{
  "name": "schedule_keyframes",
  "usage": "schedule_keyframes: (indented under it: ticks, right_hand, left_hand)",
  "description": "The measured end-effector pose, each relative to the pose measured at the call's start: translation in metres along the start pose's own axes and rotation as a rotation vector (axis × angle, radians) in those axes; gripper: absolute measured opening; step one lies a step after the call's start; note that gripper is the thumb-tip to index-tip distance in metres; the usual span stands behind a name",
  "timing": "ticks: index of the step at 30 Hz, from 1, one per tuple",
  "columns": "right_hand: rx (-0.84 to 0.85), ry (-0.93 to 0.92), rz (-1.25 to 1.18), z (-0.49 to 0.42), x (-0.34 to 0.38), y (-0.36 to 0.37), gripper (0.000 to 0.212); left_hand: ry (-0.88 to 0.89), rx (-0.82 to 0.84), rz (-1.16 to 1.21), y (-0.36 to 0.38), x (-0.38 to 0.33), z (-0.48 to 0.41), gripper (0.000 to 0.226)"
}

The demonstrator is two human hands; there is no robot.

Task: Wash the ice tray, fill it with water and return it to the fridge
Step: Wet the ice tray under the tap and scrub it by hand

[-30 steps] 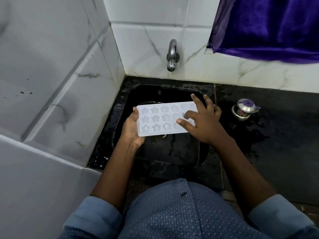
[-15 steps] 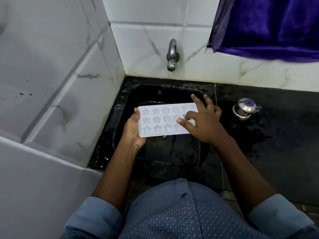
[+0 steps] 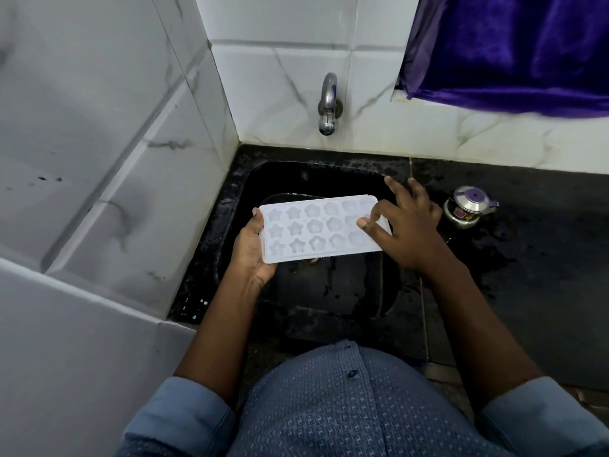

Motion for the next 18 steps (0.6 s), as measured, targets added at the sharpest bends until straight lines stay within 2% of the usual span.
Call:
schedule_keyframes:
  ticks: [12, 18]
  right_hand:
    - [0.070, 0.024, 0.077, 0.0019, -0.0001, 0.0012, 0.055]
    - [0.055, 0.029, 0.082, 0.0004, -0.0023, 0.0026, 0.053]
  left_hand:
    - [-0.010, 0.040, 0.003, 0.0062, 0.0021, -0.0006, 0.064]
    - [-0.023, 0.021, -0.008, 0.0070, 0.0035, 0.0021, 0.063]
Point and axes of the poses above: each hand's wrist, its own z-axis away from the middle knuckle, its own y-axis out of the palm, x = y × z, the point moved 7 cm from there along -z, towards the middle knuckle, and after that the axes turned 15 degrees about -x, right-handed, at the moved point
